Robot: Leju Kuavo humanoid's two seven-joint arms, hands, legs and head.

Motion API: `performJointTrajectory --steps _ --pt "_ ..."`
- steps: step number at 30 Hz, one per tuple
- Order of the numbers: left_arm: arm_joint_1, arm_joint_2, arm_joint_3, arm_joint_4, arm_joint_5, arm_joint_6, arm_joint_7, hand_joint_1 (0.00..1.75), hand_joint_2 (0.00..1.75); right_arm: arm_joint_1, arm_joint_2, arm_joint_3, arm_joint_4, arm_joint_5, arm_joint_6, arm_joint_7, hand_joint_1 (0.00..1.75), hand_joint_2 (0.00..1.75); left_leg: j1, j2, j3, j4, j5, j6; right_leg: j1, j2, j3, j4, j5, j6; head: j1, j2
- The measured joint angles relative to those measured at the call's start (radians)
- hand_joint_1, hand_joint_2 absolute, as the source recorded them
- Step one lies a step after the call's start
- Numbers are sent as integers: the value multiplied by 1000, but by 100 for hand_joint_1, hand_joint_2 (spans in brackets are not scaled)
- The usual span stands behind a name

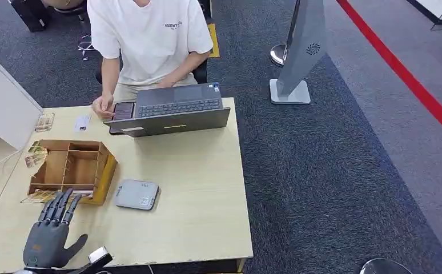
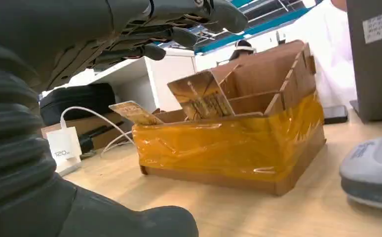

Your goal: Pass the card to the sensor for recognition and then transmit it.

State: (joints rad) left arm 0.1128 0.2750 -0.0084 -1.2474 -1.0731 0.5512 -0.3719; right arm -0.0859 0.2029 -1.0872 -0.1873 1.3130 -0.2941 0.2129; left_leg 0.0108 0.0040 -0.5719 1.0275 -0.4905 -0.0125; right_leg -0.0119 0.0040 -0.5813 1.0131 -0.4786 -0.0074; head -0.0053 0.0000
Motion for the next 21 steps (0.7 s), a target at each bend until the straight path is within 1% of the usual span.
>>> performJointTrajectory --steps 2,7,11,13,21 --pt "-6 2 0 18 -11 5 3 0 175 0 0 0 0 1 0 0 0 175 0 0 0 0 0 0 0 0 0 0 0 0 0 0" --pt "-19 2 0 48 -56 37 39 0 175 0 -2 0 0 3 0 2 0 175 0 0 0 0 0 0 0 0 0 0 0 0 0 0" --pt "-32 1 0 62 -94 110 59 0 175 0 -2 0 0 10 1 0 0 175 0 0 0 0 0 0 0 0 0 0 0 0 0 0" --pt "-38 -1 0 66 -102 132 66 0 175 0 -2 0 0 11 4 0 0 175 0 0 0 0 0 0 0 0 0 0 0 0 0 0" --pt "-46 -9 0 72 -129 137 68 0 175 0 -2 0 0 14 4 3 0 175 0 0 0 0 0 0 0 0 0 0 0 0 0 0"
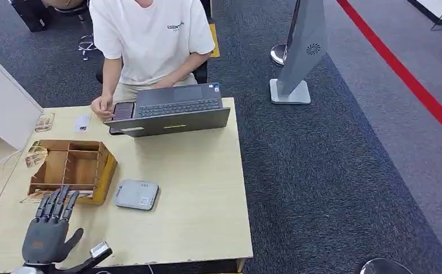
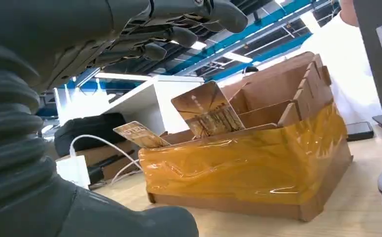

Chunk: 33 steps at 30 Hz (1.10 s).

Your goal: Pass the card to the sensor for recognition and then transmit it.

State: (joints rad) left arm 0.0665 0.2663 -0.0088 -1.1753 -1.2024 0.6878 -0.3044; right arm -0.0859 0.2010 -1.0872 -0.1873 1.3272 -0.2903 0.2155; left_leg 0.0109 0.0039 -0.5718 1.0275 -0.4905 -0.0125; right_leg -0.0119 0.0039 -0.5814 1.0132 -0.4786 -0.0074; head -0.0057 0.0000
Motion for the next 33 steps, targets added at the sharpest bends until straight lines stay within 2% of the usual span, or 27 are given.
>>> performJointTrajectory --steps 7,11,33 --pt "-8 -19 0 0 -37 0 -11 0 175 0 0 0 0 3 0 1 0 175 0 0 0 0 0 0 0 0 0 0 0 0 0 0" --pt "-28 -24 5 3 -54 0 12 0 175 0 0 1 0 9 1 2 0 175 0 0 0 0 0 0 0 0 0 0 0 0 0 0" --pt "-124 -23 35 92 -38 1 23 0 175 0 -2 4 0 20 3 2 0 175 0 0 0 0 0 0 0 -1 0 0 0 0 0 0"
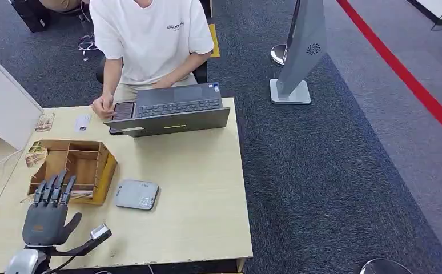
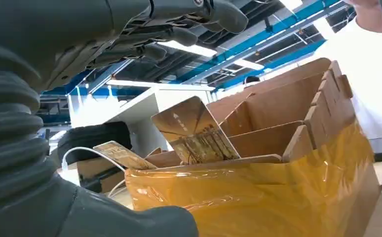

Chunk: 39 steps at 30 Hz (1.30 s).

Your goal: Pass the card to the sensor for recognition and then transmit it.

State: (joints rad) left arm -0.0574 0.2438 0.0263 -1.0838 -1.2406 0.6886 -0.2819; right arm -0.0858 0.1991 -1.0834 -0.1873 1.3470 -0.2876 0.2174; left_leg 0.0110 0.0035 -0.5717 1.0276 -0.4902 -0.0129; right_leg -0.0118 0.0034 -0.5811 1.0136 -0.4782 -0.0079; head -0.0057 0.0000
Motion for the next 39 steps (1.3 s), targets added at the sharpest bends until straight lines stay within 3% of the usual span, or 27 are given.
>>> performJointTrajectory --steps 21,22,39 --pt "-22 7 0 43 14 0 16 0 175 0 -2 16 0 7 3 6 0 175 0 0 0 0 0 0 0 0 0 0 0 0 0 0" --pt "-22 7 0 43 14 0 18 175 175 0 -2 16 0 7 3 6 0 175 0 0 0 0 0 0 0 0 0 0 0 0 0 0" --pt "-31 -2 13 47 68 3 -55 175 175 0 -2 16 0 14 11 6 0 175 0 0 0 0 0 0 0 0 0 0 0 0 0 0"
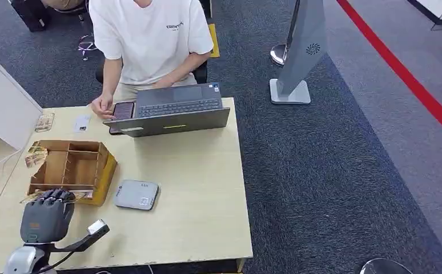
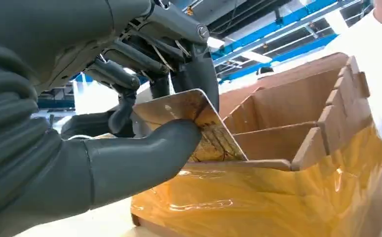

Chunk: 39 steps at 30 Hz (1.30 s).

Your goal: Pass the card to the sensor for recognition and then transmit it.

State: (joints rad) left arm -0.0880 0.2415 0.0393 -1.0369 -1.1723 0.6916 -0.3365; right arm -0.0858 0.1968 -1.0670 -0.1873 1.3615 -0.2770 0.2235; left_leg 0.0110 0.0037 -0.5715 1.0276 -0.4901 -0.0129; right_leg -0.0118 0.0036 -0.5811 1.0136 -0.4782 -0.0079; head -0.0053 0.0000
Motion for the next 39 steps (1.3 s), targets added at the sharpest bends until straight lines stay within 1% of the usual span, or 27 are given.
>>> performJointTrajectory --steps 11,19,22,25,28,30,32,34,35,37,39 --pt "-4 -17 20 0 -3 6 -3 175 175 0 0 0 0 0 0 0 0 175 0 0 0 0 0 0 0 0 0 0 0 0 0 0" --pt "-4 -19 22 0 -3 6 -3 175 175 0 0 0 0 0 0 0 0 175 0 0 0 0 0 0 0 0 0 0 0 0 0 0" --pt "-4 -22 26 0 8 6 -13 175 175 0 0 0 0 0 0 0 0 175 0 0 0 0 0 0 0 0 0 0 0 0 0 0" --pt "0 -35 42 -10 -25 6 -23 175 175 0 0 0 0 0 -1 2 0 175 0 0 0 0 0 0 0 0 0 0 0 0 0 0" --pt "17 -47 51 -46 -51 6 -21 175 175 0 0 0 0 -2 -3 4 0 175 0 0 0 0 0 0 0 0 0 0 0 0 0 0" --pt "38 -55 50 -84 -62 6 -10 175 175 0 0 0 0 -7 -5 5 0 175 0 0 0 0 0 0 0 0 0 0 0 0 0 0" --pt "68 -63 37 -163 -102 6 39 175 175 0 0 0 0 -12 -10 7 0 175 0 0 0 0 0 0 0 0 0 0 0 0 0 0" --pt "92 -68 11 -228 -136 5 73 175 175 0 0 0 0 -18 -14 9 0 175 0 0 0 0 0 0 0 0 0 0 0 0 0 0" --pt "104 -70 -6 -262 -152 4 88 175 175 0 0 0 0 -19 -27 16 0 175 0 0 0 0 0 0 0 0 0 0 0 0 0 0" --pt "138 -71 -52 -346 -181 4 118 175 175 0 8 0 0 -19 -92 36 0 175 0 0 0 0 0 0 0 0 0 0 0 0 -1 0" --pt "165 -71 -108 -427 -208 2 140 175 175 1 18 0 0 -23 -135 48 0 175 0 0 0 0 0 0 0 0 0 0 0 0 0 0"
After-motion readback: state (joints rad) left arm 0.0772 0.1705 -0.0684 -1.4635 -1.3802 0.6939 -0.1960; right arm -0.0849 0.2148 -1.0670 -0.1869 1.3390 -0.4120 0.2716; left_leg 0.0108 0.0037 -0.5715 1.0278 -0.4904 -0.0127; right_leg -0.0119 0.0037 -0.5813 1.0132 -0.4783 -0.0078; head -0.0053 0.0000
